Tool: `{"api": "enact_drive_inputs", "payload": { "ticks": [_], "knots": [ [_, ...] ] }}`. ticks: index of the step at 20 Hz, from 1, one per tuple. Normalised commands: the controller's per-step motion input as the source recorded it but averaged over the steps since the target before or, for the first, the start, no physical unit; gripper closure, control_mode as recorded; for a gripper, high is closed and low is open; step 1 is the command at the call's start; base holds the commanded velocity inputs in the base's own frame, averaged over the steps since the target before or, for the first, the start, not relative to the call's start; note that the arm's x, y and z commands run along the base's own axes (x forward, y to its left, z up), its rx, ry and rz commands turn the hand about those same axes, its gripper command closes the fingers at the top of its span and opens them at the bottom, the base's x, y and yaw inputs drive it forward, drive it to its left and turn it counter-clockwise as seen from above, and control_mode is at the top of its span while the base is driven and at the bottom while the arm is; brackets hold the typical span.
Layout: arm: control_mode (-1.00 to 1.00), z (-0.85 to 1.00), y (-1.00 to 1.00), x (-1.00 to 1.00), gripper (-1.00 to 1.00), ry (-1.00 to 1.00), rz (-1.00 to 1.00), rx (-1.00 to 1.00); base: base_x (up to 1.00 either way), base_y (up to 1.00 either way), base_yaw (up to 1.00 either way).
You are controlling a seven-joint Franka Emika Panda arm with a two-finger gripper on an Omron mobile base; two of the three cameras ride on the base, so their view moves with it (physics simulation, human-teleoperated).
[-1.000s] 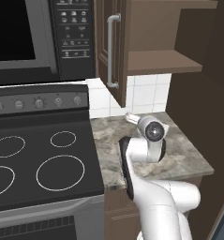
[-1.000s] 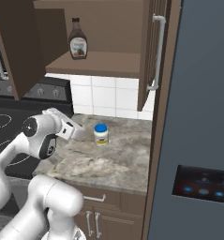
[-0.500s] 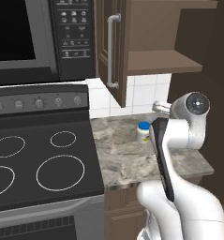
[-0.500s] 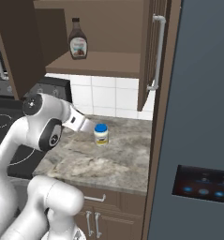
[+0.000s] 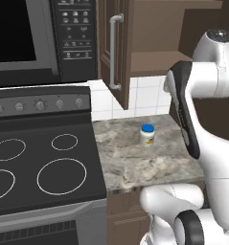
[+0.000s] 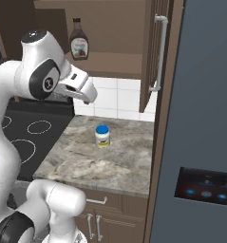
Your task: Take 2 condiments from the cabinet and move them on the counter near the stove.Make sure the condiments are lined up with each other, next to each other.
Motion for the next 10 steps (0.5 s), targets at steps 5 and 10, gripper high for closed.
{"api": "enact_drive_inputs", "payload": {
  "ticks": [5, 10],
  "knots": [
    [-1.00, 0.47, 0.03, -0.40, -1.00, -0.13, 0.19, 0.00, 0.00, 0.00, 0.00],
    [-1.00, 0.04, 0.11, -0.06, -1.00, -0.52, 0.24, 0.05, 0.00, 0.00, 0.00]
  ]
}}
